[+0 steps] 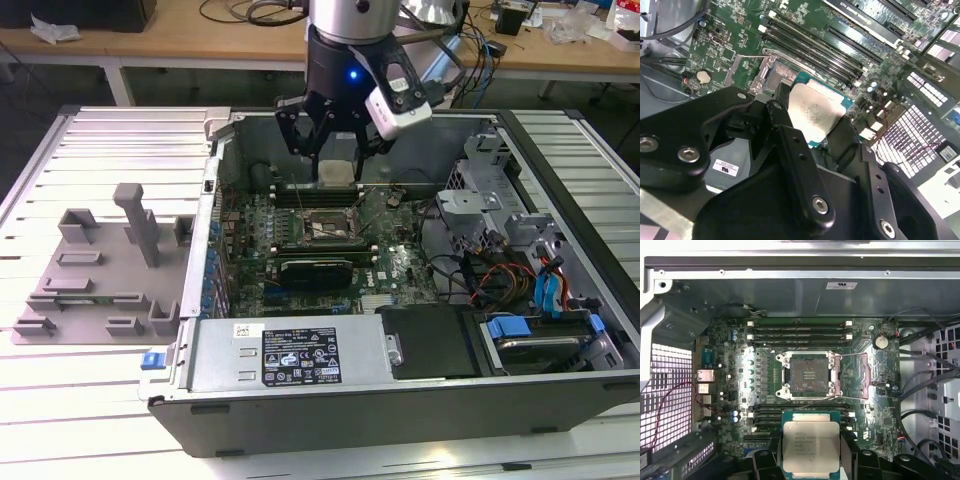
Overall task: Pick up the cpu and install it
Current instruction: 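Pick up the cpu and move it towards the insertion slot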
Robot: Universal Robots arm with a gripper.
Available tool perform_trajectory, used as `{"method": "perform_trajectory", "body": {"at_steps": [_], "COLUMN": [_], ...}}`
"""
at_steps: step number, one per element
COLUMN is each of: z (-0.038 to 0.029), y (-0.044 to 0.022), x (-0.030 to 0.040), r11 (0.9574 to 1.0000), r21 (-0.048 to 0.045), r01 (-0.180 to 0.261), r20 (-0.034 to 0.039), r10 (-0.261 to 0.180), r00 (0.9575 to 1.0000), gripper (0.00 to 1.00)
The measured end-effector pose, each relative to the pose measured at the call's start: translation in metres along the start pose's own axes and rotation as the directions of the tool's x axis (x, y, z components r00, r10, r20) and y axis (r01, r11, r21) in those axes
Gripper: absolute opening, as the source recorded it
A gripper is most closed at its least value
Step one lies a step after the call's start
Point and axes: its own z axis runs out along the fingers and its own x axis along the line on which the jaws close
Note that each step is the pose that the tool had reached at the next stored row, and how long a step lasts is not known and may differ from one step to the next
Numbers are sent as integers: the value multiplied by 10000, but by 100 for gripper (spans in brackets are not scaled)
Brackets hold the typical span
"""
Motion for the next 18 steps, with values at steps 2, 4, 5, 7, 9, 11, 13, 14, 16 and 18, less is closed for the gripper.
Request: {"method": "perform_trajectory", "body": {"at_steps": [2,4,5,7,9,11,13,14,16,18], "z": [36,61,71,104,128,146,179,195,234,275], "y": [19,45,56,111,168,203,230,237,259,285], "x": [1,1,1,2,3,4,5,5,5,6], "r11": [10000,10000,10000,10000,10000,10000,10000,10000,10000,10000], "r21": [0,-1,0,0,-1,1,0,-1,-1,0], "r01": [0,-1,0,1,3,3,5,7,9,12], "r20": [0,0,0,0,0,-1,0,0,0,-1], "r10": [0,1,0,-1,-3,-3,-5,-7,-9,-12], "r00": [10000,10000,10000,10000,10000,10000,10000,10000,10000,10000], "gripper": [55,55,55,55,55,55,55,55,55,55]}}
